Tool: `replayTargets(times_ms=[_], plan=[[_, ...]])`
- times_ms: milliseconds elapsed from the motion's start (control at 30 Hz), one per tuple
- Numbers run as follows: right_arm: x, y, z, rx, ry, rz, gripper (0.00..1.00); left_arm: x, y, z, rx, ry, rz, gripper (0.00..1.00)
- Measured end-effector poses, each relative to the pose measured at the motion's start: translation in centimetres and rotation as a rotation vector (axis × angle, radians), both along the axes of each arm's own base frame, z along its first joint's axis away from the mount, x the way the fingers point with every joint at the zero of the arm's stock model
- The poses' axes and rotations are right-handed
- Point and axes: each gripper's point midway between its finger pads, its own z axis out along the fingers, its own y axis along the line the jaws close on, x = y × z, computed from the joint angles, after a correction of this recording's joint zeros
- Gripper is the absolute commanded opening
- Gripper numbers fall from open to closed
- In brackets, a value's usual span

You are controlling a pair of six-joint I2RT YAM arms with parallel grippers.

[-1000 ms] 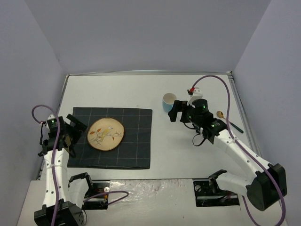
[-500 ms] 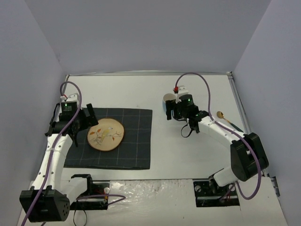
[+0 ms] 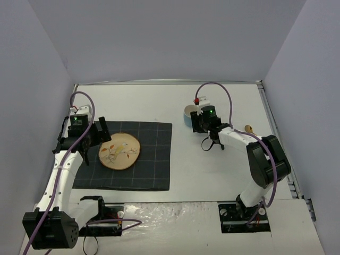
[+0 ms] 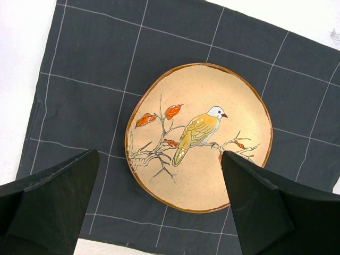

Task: Set the dinner table for one person

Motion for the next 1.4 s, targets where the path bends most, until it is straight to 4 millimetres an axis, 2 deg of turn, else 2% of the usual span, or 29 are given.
replayTargets(times_ms=[300,400,533,567,867,1033,1267,1400], plan=[[1.1,0.3,0.3,0.022,-0.038,0.020,0.29,0.0,0.0,-0.1,0.002,0.001,-0.001,0.97],[1.4,0.6,0.6,0.029,-0.051,0.033,0.20,0.0,0.0,-0.1,0.000,0.001,-0.004,0.97],[1.6,1.0,0.6,0.033,-0.057,0.053,0.02,0.0,-0.1,-0.1,-0.001,0.002,-0.004,0.97],[1.6,1.1,0.6,0.033,-0.058,0.060,0.00,-0.1,-0.1,-0.1,-0.001,0.003,-0.004,0.97],[0.8,2.2,1.1,0.020,-0.062,0.139,0.00,0.0,-0.1,-0.1,-0.004,0.002,-0.008,0.97],[-1.1,4.7,2.8,0.007,-0.078,0.229,0.00,0.0,-0.2,-0.1,-0.006,0.000,-0.010,0.97],[-2.9,10.8,7.3,0.048,-0.173,0.377,0.00,0.0,-0.2,-0.1,-0.007,0.000,-0.010,0.97],[-3.8,13.7,9.0,0.085,-0.208,0.448,0.00,0.0,-0.2,-0.1,-0.007,0.000,-0.010,0.97]])
